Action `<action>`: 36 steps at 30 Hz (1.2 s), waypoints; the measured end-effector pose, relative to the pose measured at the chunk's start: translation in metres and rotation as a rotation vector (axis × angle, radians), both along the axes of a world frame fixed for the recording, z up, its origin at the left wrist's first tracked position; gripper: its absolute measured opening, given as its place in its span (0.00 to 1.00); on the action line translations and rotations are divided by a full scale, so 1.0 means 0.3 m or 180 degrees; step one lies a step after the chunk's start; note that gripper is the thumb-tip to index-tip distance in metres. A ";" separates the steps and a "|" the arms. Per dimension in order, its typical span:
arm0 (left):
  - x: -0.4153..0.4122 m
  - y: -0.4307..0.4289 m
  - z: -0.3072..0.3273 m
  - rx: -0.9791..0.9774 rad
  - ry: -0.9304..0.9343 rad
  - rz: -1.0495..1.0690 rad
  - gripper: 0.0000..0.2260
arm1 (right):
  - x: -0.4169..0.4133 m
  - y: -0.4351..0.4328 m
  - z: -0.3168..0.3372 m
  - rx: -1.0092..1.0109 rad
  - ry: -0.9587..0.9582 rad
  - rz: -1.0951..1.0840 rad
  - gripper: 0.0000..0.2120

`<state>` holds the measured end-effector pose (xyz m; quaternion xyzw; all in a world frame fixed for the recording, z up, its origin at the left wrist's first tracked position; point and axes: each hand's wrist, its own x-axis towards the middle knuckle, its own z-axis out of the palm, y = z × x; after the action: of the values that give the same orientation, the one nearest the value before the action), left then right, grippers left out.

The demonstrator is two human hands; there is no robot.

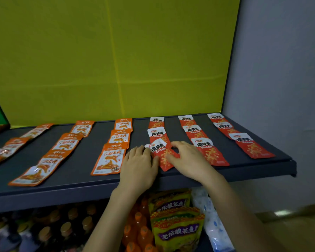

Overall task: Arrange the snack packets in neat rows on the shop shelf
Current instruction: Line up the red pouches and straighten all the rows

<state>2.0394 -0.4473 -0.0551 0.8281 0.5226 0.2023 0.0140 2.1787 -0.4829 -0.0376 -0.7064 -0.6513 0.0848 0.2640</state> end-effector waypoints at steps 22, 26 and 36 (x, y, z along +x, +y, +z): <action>0.049 0.109 0.039 -0.0728 -0.0812 -0.0321 0.13 | 0.013 0.081 0.022 -0.0133 0.0099 0.0035 0.20; 0.082 0.158 0.067 -0.0899 -0.0995 -0.0096 0.13 | 0.023 0.153 0.072 -0.0250 0.0342 -0.0065 0.20; 0.148 0.277 0.085 -0.1087 -0.1040 0.0323 0.19 | 0.033 0.355 0.061 -0.0512 0.1127 -0.0462 0.20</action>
<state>2.0839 -0.3641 -0.0296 0.7427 0.5810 0.2427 0.2280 2.1885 -0.3765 -0.0193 -0.7444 -0.5332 0.2401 0.3225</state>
